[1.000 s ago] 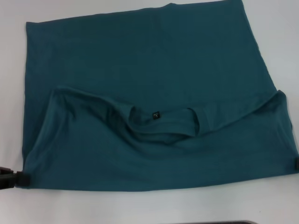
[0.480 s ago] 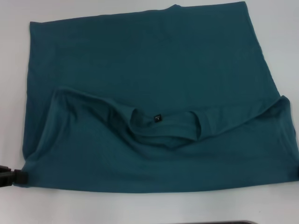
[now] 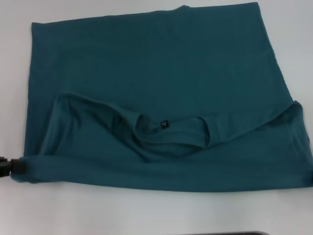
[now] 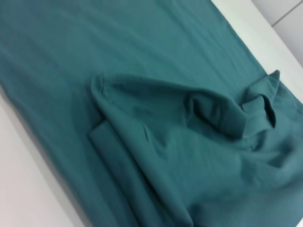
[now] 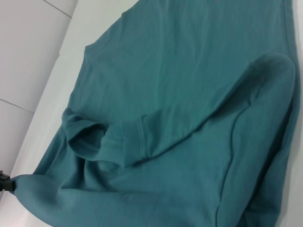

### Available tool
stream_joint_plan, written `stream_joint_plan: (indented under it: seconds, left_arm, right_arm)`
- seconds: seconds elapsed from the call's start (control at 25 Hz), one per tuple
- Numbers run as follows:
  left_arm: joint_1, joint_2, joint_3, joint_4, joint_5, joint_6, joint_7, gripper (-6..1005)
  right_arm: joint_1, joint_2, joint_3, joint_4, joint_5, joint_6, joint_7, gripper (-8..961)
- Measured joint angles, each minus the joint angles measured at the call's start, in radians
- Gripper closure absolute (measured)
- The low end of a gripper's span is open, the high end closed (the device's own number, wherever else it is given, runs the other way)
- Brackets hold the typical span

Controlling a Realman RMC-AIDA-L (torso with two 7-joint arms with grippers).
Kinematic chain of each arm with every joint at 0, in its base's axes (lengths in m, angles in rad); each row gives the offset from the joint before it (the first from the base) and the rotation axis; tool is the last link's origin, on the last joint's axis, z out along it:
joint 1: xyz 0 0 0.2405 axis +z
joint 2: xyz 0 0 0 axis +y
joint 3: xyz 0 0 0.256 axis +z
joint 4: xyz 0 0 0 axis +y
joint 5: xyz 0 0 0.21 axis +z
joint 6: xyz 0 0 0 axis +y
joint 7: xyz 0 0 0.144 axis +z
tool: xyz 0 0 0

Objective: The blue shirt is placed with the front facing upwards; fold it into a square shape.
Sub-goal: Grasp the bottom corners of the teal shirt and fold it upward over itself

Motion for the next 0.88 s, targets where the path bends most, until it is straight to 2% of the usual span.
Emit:
stream_joint_plan:
  seconds: [0.88]
  left_arm:
    - [-0.034, 0.005, -0.008, 0.0, 0.004, -0.007, 0.012, 976]
  right_arm:
    - [-0.062, 0.024, 0.064, 0.002, -0.001, 0.03, -0.045, 853]
